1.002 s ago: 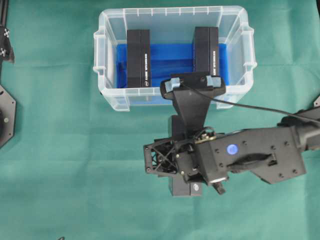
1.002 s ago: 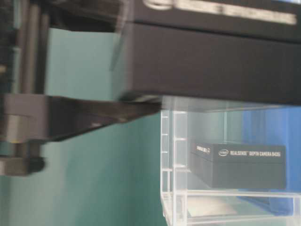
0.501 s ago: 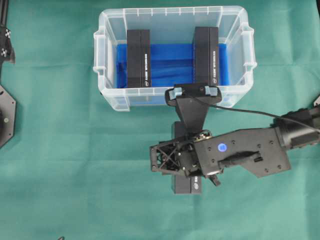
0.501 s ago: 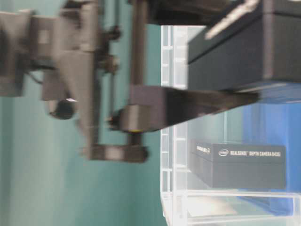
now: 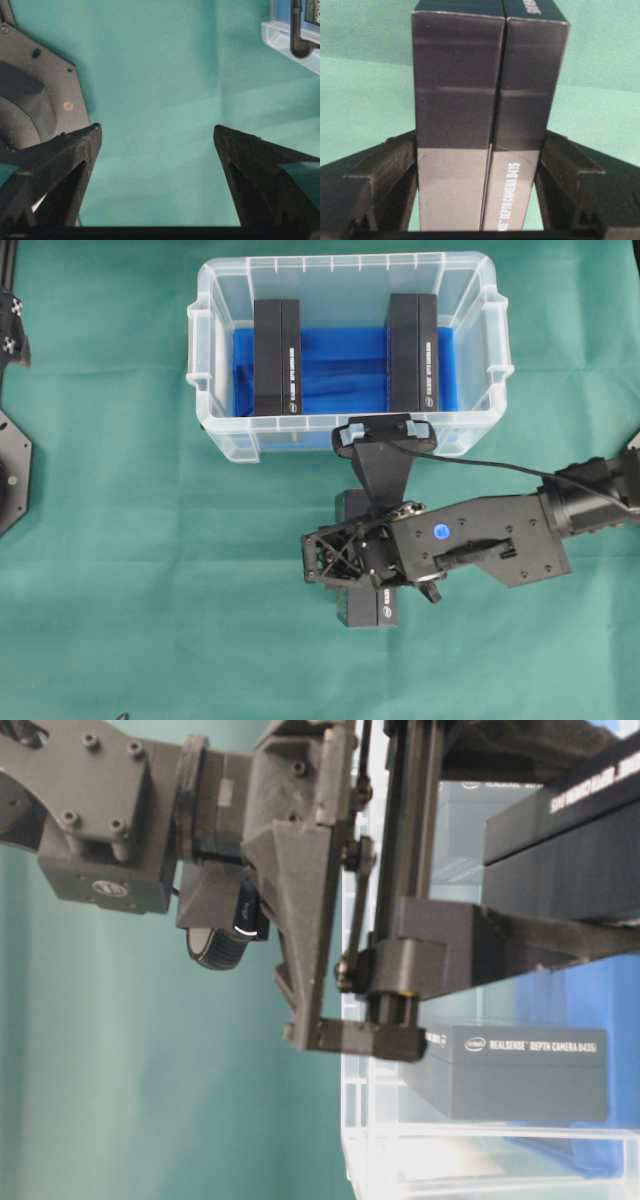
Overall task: Take out the box from the case.
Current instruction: 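Lower the held box onto the green table in front of the case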
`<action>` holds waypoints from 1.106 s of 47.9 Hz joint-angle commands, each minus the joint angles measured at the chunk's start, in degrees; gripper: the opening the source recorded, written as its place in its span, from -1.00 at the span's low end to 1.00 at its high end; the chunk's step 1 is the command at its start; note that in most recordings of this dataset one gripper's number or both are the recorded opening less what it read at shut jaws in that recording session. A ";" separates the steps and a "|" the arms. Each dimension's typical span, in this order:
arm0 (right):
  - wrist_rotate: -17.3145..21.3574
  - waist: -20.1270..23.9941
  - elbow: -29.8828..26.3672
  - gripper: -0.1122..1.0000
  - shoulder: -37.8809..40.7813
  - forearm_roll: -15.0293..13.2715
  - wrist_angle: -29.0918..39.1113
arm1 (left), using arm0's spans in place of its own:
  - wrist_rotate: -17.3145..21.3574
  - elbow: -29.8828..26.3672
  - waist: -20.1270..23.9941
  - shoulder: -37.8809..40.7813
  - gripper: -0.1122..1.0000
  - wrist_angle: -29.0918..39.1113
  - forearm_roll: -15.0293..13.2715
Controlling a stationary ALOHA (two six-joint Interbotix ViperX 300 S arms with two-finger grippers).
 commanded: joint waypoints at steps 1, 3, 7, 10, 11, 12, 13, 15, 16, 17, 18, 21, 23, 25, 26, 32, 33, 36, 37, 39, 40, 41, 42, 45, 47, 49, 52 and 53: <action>-0.35 0.00 -0.62 0.39 -1.23 -0.09 -0.18 | -0.09 -0.79 -0.18 0.09 0.96 -0.18 -0.18; -0.44 0.00 -0.53 0.39 -1.23 -0.09 -0.18 | -0.09 -0.79 -0.18 0.09 0.96 -0.18 -0.18; -0.79 0.00 -0.53 0.39 -1.23 -0.09 -0.09 | -0.09 -0.79 -0.18 0.09 0.96 -0.18 -0.18; -0.97 0.09 -0.53 0.39 -1.23 0.00 -0.09 | -0.09 -0.79 -0.18 0.09 0.96 -0.18 -0.18; -0.97 0.09 -0.53 0.39 -1.23 0.00 -0.09 | -0.09 -0.79 -0.18 0.09 0.96 -0.18 -0.18; -0.88 0.09 -0.53 0.40 -1.32 0.00 -0.09 | -0.09 -0.79 -0.18 0.09 0.96 -0.18 -0.18; -0.88 0.09 -0.53 0.39 -1.23 0.00 -0.18 | -0.09 -0.79 -0.18 0.09 0.96 -0.18 -0.18; -0.88 0.00 -0.53 0.40 -1.23 0.00 -0.09 | -0.09 -0.79 -0.18 0.09 0.96 -0.09 -0.18; -0.88 -0.09 -0.53 0.40 -1.23 0.00 0.00 | 0.00 -0.79 -0.18 0.09 0.96 -0.18 -0.09; -0.79 -0.09 -0.53 0.40 -1.32 0.00 0.18 | 0.00 -0.79 -0.18 0.09 0.96 -0.18 -0.18; -0.62 0.00 -0.53 0.40 -1.23 -0.09 0.35 | 0.00 -0.79 -0.18 0.09 0.96 -0.09 -0.18; -0.26 -0.09 -0.62 0.40 -1.23 -0.09 0.44 | -0.09 -0.79 -0.18 0.09 0.96 -0.09 -0.09; -0.26 0.00 -0.53 0.40 -1.23 -0.09 0.44 | 0.00 -0.79 -0.18 0.18 0.96 -0.18 -0.18; -0.35 -0.09 -0.53 0.49 -1.23 -0.09 0.44 | 0.00 -0.79 -0.18 0.09 0.96 -0.09 -0.09; -0.35 0.00 -0.53 0.57 -1.23 -0.09 0.44 | 0.00 -0.79 -0.18 0.09 0.96 -0.18 -0.18; -0.79 -0.09 -0.62 0.85 -1.23 -0.09 0.44 | 0.18 -0.79 -0.09 0.18 0.96 -0.18 0.09; -0.79 -0.18 -0.53 0.84 -1.23 -0.09 0.44 | 0.26 -0.79 -0.09 0.18 0.96 -0.18 0.09; -0.79 -0.26 -0.53 0.80 -1.23 -0.09 0.44 | 0.26 -0.88 0.00 0.26 0.96 -0.18 0.00; -0.79 -0.35 -0.62 0.79 -1.23 -0.18 0.44 | 0.26 -0.88 0.00 0.35 0.96 -0.18 0.00; -0.88 -0.44 -0.62 0.78 -1.32 -0.09 0.44 | 0.35 -0.88 0.09 0.44 0.96 -0.18 0.09; -0.88 -0.53 -0.62 0.79 -1.41 -0.09 0.44 | 0.35 -0.88 0.00 0.44 0.96 -0.18 0.09; -0.88 -0.44 -0.62 0.79 -1.41 -0.18 0.44 | 0.35 -0.88 0.00 0.44 0.96 -0.18 0.09; -0.97 -0.53 -0.62 0.79 -1.41 -0.18 0.44 | 0.35 -0.88 0.09 0.35 0.96 -0.18 0.09; -1.05 -0.62 -0.62 0.79 -1.67 -0.18 0.62 | 0.26 -0.88 0.09 0.35 0.96 -0.18 0.09; -1.05 -0.70 -0.62 0.79 -1.93 -0.18 0.70 | 0.26 -0.88 0.00 0.44 0.96 -0.18 0.09; -1.05 -0.70 -0.70 0.79 -2.29 -0.18 0.70 | 0.26 -0.88 0.00 0.44 0.96 -0.18 0.09; -0.97 -0.70 -1.23 0.79 -2.99 -0.09 0.97 | 0.26 -0.88 0.09 0.44 0.96 -0.18 0.09; -1.05 -0.62 -1.49 0.79 -3.34 -0.09 1.14 | 0.26 -0.88 0.00 0.44 0.96 -0.18 0.09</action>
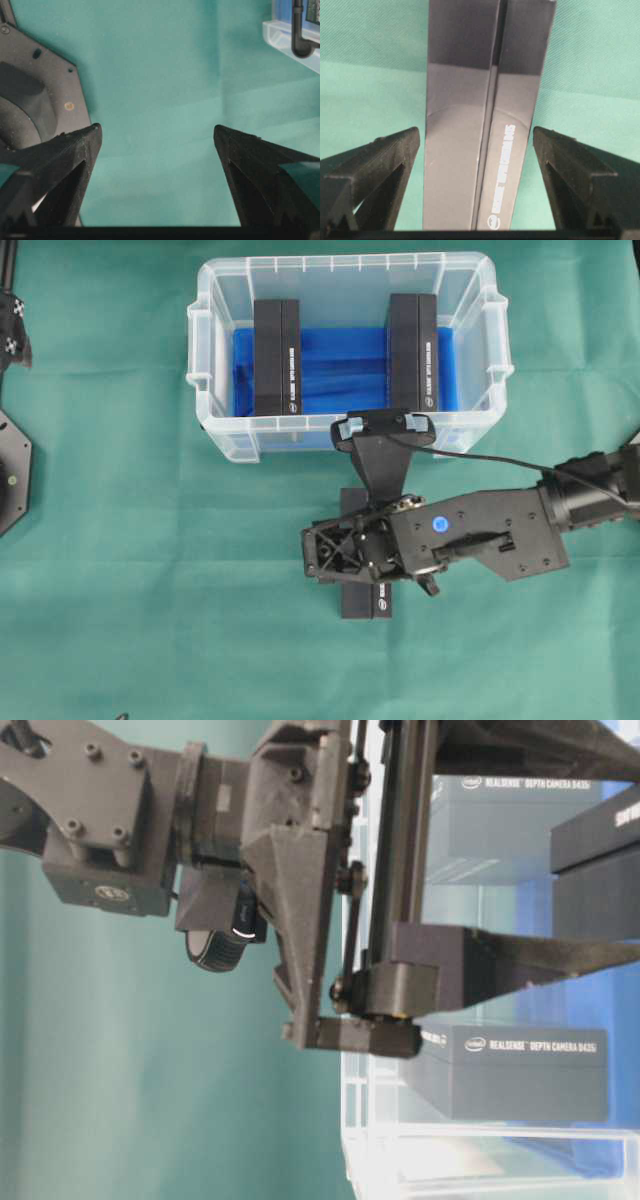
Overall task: Take out the box from the case.
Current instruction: 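Lower the held box onto the green table in front of the case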
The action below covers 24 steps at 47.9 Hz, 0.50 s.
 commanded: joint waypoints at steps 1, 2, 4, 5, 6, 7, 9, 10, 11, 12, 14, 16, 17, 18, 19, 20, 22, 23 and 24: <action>0.00 0.18 -1.76 0.79 -3.34 -0.18 0.53 | 0.00 -0.97 0.00 0.18 0.96 -0.18 0.00; 0.00 0.18 -2.02 0.79 -3.60 -0.18 0.79 | 0.00 -0.97 0.09 0.18 0.96 -0.09 0.09; 0.00 0.18 -2.55 0.78 -4.13 -0.18 1.49 | 0.00 -0.97 0.00 0.18 0.96 -0.18 0.09; 0.00 0.18 -2.99 0.78 -4.39 -0.35 2.11 | 0.00 -0.88 0.00 0.18 0.96 -0.09 0.09; -0.09 0.18 -3.34 0.78 -4.57 -0.53 2.72 | 0.00 -0.88 0.00 0.18 0.96 -0.18 0.00; 0.00 0.18 -3.78 0.78 -4.83 -0.79 3.43 | 0.00 -0.97 0.00 0.18 0.96 -0.09 0.09; -0.09 0.18 -4.66 0.78 -5.27 -1.32 4.92 | 0.00 -0.88 0.09 0.18 0.96 -0.18 0.09; 0.00 0.18 -5.19 0.78 -5.36 -1.49 5.71 | 0.00 -0.88 0.00 0.18 0.96 -0.18 0.00; -0.09 0.26 -5.80 0.77 -5.54 -1.67 6.50 | 0.00 -0.97 0.00 0.18 0.96 -0.18 0.00; -0.09 0.26 -6.33 0.77 -5.71 -1.76 7.29 | 0.00 -0.97 0.00 0.18 0.96 -0.18 0.00; -0.18 0.26 -7.73 0.77 -5.98 -1.93 8.88 | 0.00 -0.88 0.09 0.18 0.96 -0.18 0.00; -0.44 0.26 -9.32 0.77 -6.15 -2.11 10.72 | 0.00 -0.97 0.00 0.18 0.96 -0.18 0.09; -0.70 0.35 -10.02 0.77 -6.15 -2.20 11.43 | -0.09 -0.88 0.09 0.18 0.96 -0.18 0.09; -1.05 0.35 -10.72 0.77 -6.24 -2.20 12.13 | -0.09 -0.88 0.09 0.18 0.96 -0.09 0.00; -1.41 0.35 -11.51 0.77 -6.24 -2.20 12.66 | -0.09 -0.88 0.09 0.18 0.96 -0.18 0.09; -1.76 0.44 -12.22 0.77 -6.15 -2.20 13.36 | -0.18 -0.97 0.09 0.18 0.96 -0.18 0.09; -2.37 0.44 -13.71 0.77 -6.15 -2.20 14.68 | -0.18 -0.97 0.00 0.18 0.96 -0.09 0.09; -2.64 0.44 -14.41 0.77 -6.15 -2.20 15.29 | -0.18 -0.97 0.00 0.18 0.96 -0.18 0.09; -2.90 0.35 -15.03 0.77 -6.15 -2.20 16.00 | -0.26 -0.97 0.00 0.18 0.96 -0.09 0.09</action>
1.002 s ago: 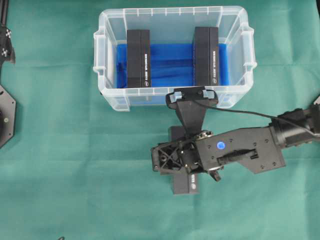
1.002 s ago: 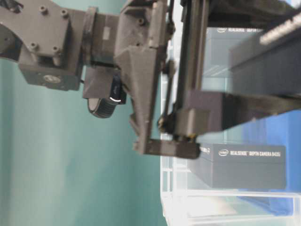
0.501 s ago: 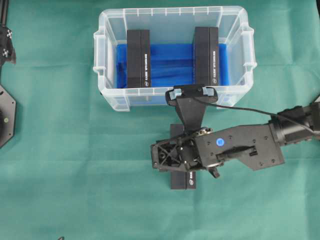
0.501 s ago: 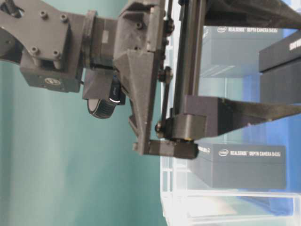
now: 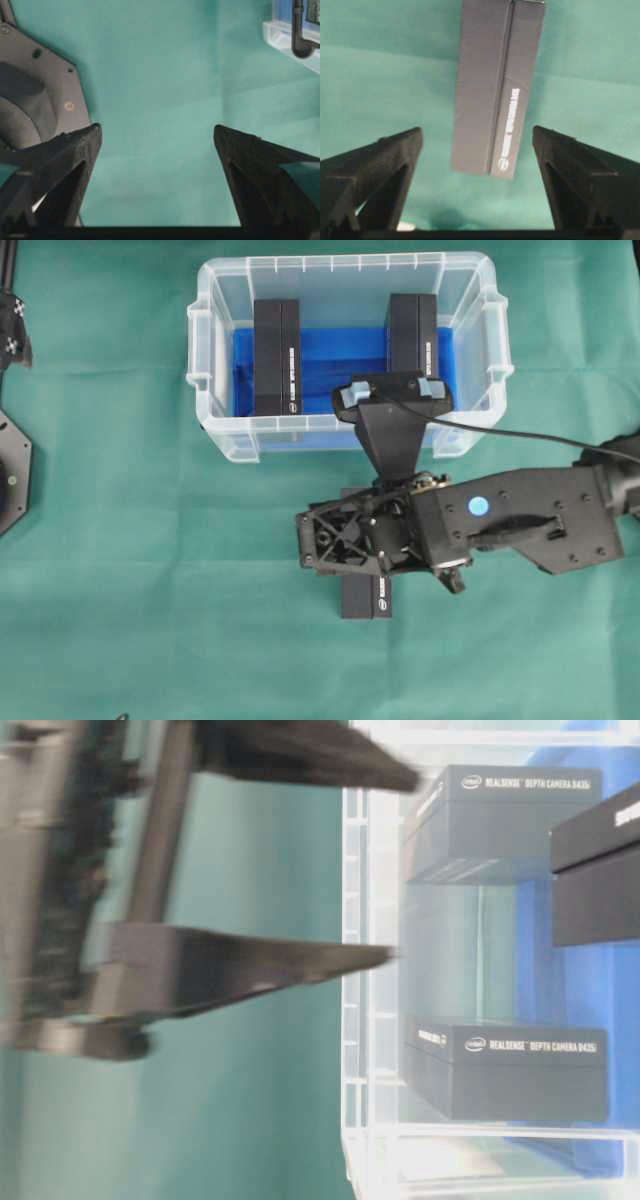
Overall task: Take out the box from the case.
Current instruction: 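Lower the held box onto the green table in front of the case, then open the right gripper and withdraw it to the right side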
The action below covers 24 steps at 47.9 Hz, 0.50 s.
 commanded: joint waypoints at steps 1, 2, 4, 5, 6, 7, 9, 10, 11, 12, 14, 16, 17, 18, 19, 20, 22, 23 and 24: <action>-0.70 0.18 -4.13 0.77 -2.20 -0.26 2.81 | -0.09 -0.97 0.00 0.18 0.96 -0.26 0.09; -0.79 0.18 -4.57 0.77 -2.20 -0.26 3.43 | -0.18 -0.97 0.00 0.18 0.96 -0.18 0.00; -0.88 0.09 -5.45 0.77 -2.20 -0.26 4.92 | -0.18 -0.97 0.00 0.18 0.96 -0.26 0.09; -0.97 0.09 -5.62 0.77 -2.20 -0.26 5.36 | -0.18 -0.97 0.09 0.18 0.96 -0.26 0.00; -1.05 0.18 -5.71 0.77 -2.20 -0.26 5.63 | -0.18 -0.97 0.00 0.18 0.96 -0.26 0.09; -1.05 0.18 -5.71 0.77 -2.20 -0.26 5.98 | -0.18 -0.97 0.00 0.18 0.96 -0.18 0.00; -1.05 0.09 -5.71 0.77 -2.20 -0.26 6.24 | -0.18 -0.97 0.00 0.18 0.96 -0.18 0.00; -1.05 0.18 -5.71 0.77 -2.20 -0.26 6.24 | -0.18 -0.97 0.00 0.18 0.96 -0.26 0.09; -1.05 0.18 -5.71 0.77 -2.20 -0.26 6.24 | -0.18 -0.97 0.00 0.18 0.96 -0.18 0.09; -1.05 0.09 -5.71 0.77 -2.20 -0.26 6.24 | -0.18 -0.97 0.00 0.18 0.96 -0.18 0.09; -1.05 0.09 -5.71 0.77 -2.20 -0.26 6.24 | -0.18 -0.97 0.09 0.18 0.96 -0.18 0.09; -1.05 0.09 -5.71 0.77 -2.20 -0.26 6.24 | -0.18 -0.97 0.00 0.18 0.96 -0.26 0.09; -1.05 0.18 -5.71 0.77 -2.20 -0.26 6.24 | -0.18 -0.97 0.09 0.18 0.96 -0.26 0.09; -1.05 0.09 -5.71 0.77 -2.20 -0.18 6.33 | -0.18 -0.88 0.00 0.18 0.96 -0.26 0.00; -1.05 0.09 -5.71 0.77 -2.20 -0.18 6.24 | -0.18 -0.88 0.00 0.18 0.96 -0.18 0.00; -1.05 0.09 -5.71 0.77 -2.20 -0.09 6.24 | -0.18 -0.88 0.09 0.18 0.96 -0.26 0.09; -1.05 0.09 -5.71 0.77 -2.20 -0.09 6.24 | -0.18 -0.88 0.00 0.18 0.96 -0.26 0.09; -1.14 0.18 -5.71 0.77 -2.20 -0.09 6.24 | -0.18 -0.97 0.09 0.18 0.96 -0.26 0.09; -1.14 0.18 -5.71 0.77 -2.29 0.00 6.24 | -0.18 -0.88 0.00 0.18 0.96 -0.26 0.18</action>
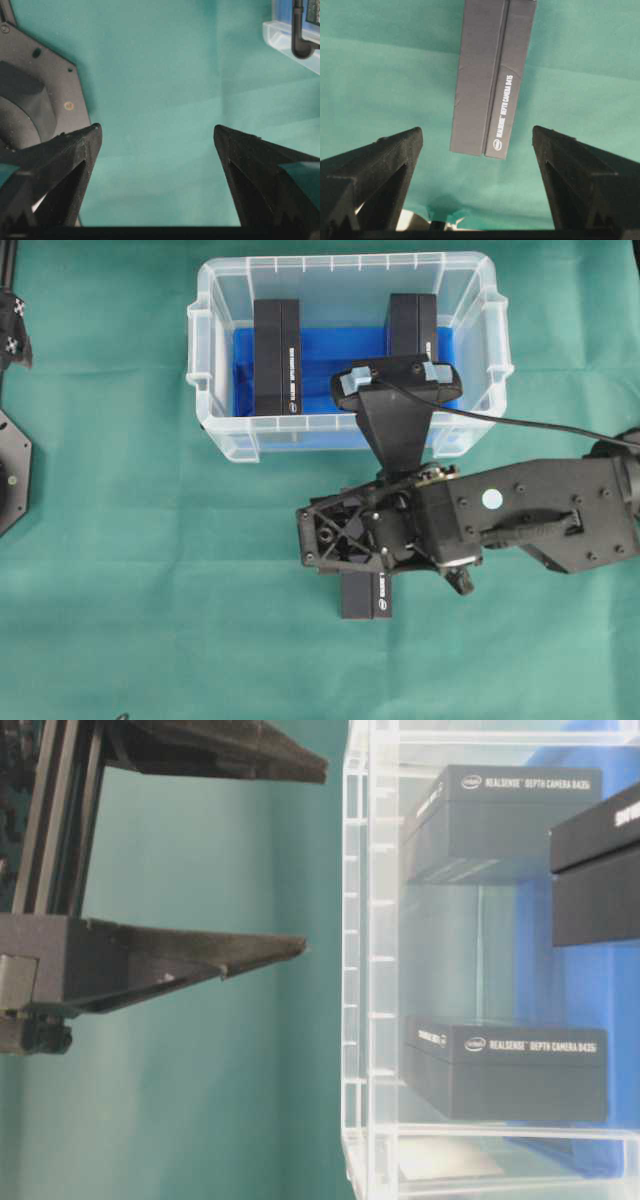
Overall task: Take out the box from the case.
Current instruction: 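Open the right gripper and withdraw it to the right side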
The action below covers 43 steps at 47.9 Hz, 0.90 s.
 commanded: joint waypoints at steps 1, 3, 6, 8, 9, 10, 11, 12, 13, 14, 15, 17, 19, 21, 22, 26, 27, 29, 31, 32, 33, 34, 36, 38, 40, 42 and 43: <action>-0.09 0.26 -1.32 0.77 -2.20 0.00 0.18 | -0.09 -0.97 0.09 0.09 0.96 -0.26 0.09; -0.18 0.44 -1.32 0.77 -2.20 0.00 0.26 | -0.09 -0.97 0.00 0.09 0.96 -0.26 0.09; -0.35 0.79 -1.23 0.77 -2.46 0.00 0.44 | 0.18 -0.97 0.09 0.09 0.96 -0.26 0.09; -0.44 1.23 -0.79 0.77 -2.99 -0.09 0.79 | 0.35 -0.88 0.09 0.09 0.96 -0.18 0.09; -0.62 1.41 -0.44 0.77 -3.16 -0.26 0.79 | 0.35 -0.97 0.09 0.09 0.96 -0.26 0.09; -0.62 1.58 -0.18 0.77 -3.43 -0.26 0.88 | 0.35 -0.97 0.00 0.09 0.96 -0.26 0.09; -0.70 1.85 0.44 0.77 -3.69 -0.26 1.05 | 0.35 -0.88 0.09 0.09 0.96 -0.26 0.09; -0.53 2.02 1.05 0.77 -4.04 -0.26 1.23 | 0.35 -0.97 0.09 0.09 0.96 -0.26 0.09; -0.26 2.20 1.67 0.77 -4.39 -0.26 1.32 | 0.35 -0.97 0.09 0.09 0.96 -0.35 0.09; -0.09 2.46 2.37 0.77 -4.83 -0.18 1.49 | 0.35 -0.97 0.00 0.09 0.96 -0.35 0.09; 0.00 2.64 3.08 0.77 -5.27 -0.18 1.49 | 0.35 -0.97 0.09 0.09 0.96 -0.35 0.09; 0.44 3.16 5.10 0.77 -6.59 0.00 1.49 | 0.35 -0.97 0.09 0.09 0.96 -0.35 0.09; 0.79 3.52 6.77 0.77 -7.73 0.09 1.49 | 0.35 -0.97 0.00 0.09 0.96 -0.35 0.00; 1.23 3.78 8.35 0.77 -9.05 0.26 1.49 | 0.26 -0.97 -0.26 0.09 0.96 -0.35 0.09; 1.41 3.87 9.14 0.77 -9.76 0.26 1.49 | 0.26 -0.97 -0.26 0.09 0.96 -0.26 0.09; 1.76 4.31 12.92 0.77 -13.27 0.26 1.58 | 0.26 -0.88 -0.35 -0.09 0.96 -0.35 0.09; 1.76 4.39 13.80 0.77 -14.06 0.35 1.58 | 0.26 -0.88 -0.35 -0.09 0.96 -0.35 0.09; 1.85 4.75 15.47 0.77 -15.73 0.35 1.58 | 0.26 -0.88 -0.35 -0.09 0.96 -0.26 0.09; 2.11 5.27 17.84 0.77 -17.84 0.35 1.58 | 0.26 -0.88 -0.35 -0.18 0.96 -0.35 0.09; 2.20 5.54 18.63 0.77 -18.72 0.44 1.58 | 0.26 -0.88 -0.35 -0.18 0.96 -0.35 0.09; 2.37 5.80 19.51 0.77 -19.60 0.53 1.58 | 0.35 -0.88 -0.35 -0.09 0.96 -0.35 0.09; 2.64 6.15 20.30 0.77 -20.30 0.70 1.58 | 0.35 -0.88 -0.35 -0.09 0.96 -0.26 0.09; 3.34 6.59 21.88 0.77 -21.88 0.79 1.58 | 0.35 -0.88 -0.35 -0.18 0.96 -0.35 0.09; 4.48 7.29 23.99 0.77 -23.91 0.88 1.58 | 0.44 -0.79 -0.35 -0.26 0.96 -0.35 0.09; 5.45 7.82 25.58 0.77 -25.40 0.88 1.67 | 0.26 -0.79 -0.35 -0.44 0.96 -0.35 0.09; 6.42 8.26 27.07 0.77 -26.98 0.79 1.76 | -0.09 -0.79 -0.35 -0.70 0.96 -0.35 0.09; 6.77 8.53 27.69 0.77 -27.69 0.79 1.85 | -0.09 -0.70 -0.35 -0.70 0.96 -0.35 0.09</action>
